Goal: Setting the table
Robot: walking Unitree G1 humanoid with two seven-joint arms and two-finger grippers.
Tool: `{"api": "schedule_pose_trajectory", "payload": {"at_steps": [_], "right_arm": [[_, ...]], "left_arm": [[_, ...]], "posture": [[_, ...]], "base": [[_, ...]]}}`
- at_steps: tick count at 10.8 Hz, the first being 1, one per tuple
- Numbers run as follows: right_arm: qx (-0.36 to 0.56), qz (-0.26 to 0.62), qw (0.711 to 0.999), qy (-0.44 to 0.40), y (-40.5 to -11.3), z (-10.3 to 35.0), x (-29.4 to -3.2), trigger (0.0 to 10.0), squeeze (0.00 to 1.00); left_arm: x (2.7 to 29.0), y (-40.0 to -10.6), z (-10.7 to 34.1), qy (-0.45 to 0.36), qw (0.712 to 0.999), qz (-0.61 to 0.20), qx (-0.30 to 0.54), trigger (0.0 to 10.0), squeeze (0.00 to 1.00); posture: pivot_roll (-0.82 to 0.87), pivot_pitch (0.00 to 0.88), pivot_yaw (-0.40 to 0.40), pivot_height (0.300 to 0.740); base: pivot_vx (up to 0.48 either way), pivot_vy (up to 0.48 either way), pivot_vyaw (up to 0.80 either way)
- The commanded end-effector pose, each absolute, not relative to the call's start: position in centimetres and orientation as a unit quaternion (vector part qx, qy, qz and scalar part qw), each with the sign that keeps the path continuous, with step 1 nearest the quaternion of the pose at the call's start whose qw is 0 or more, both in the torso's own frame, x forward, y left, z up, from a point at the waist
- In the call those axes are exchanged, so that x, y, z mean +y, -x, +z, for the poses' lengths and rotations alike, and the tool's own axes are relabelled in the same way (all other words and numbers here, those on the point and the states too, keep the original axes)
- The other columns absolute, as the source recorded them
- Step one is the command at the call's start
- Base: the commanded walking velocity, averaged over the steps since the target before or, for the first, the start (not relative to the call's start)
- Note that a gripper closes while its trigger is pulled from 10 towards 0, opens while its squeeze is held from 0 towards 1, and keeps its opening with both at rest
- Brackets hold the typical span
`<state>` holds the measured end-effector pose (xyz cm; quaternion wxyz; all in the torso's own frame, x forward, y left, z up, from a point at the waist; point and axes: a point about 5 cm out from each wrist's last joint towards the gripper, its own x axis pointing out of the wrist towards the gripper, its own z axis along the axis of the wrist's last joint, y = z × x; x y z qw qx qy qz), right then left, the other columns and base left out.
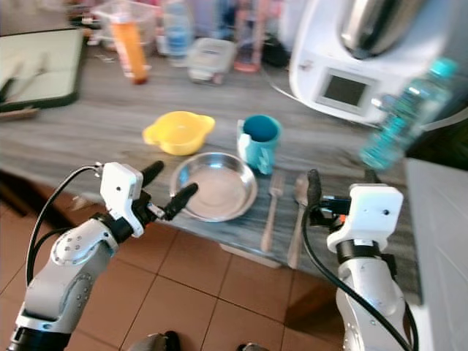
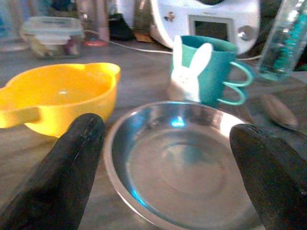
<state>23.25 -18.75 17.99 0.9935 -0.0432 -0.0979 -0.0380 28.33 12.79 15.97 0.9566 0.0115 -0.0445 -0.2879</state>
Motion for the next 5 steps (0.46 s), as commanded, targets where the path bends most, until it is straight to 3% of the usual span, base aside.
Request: {"api": "schedule_pose_trajectory", "payload": {"at_steps": [1, 4, 5], "right_arm": [[-0.108, -0.033, 0.993, 0.047, -22.95, 18.62, -18.62, 10.0, 1.0], [-0.105, -0.034, 0.993, 0.053, -22.92, 18.44, -18.64, 10.0, 1.0], [-0.103, -0.032, 0.992, 0.061, -22.9, 18.38, -18.51, 10.0, 1.0]], "left_arm": [[13.32, -28.49, 15.88, -0.023, 0.964, -0.261, -0.048, 10.0, 0.0], [13.71, -28.96, 16.18, -0.028, 0.97, -0.235, -0.063, 10.0, 0.0], [13.71, -29.05, 16.25, -0.029, 0.97, -0.231, -0.066, 10.0, 0.0]], "posture": [[0.13, 0.138, -0.065, 0.74], [0.14, 0.14, -0.061, 0.74], [0.14, 0.141, -0.06, 0.74]], "base": [[0.0, 0.0, -0.58], [0.0, 0.0, 0.0], [0.0, 0.0, 0.5]]}}
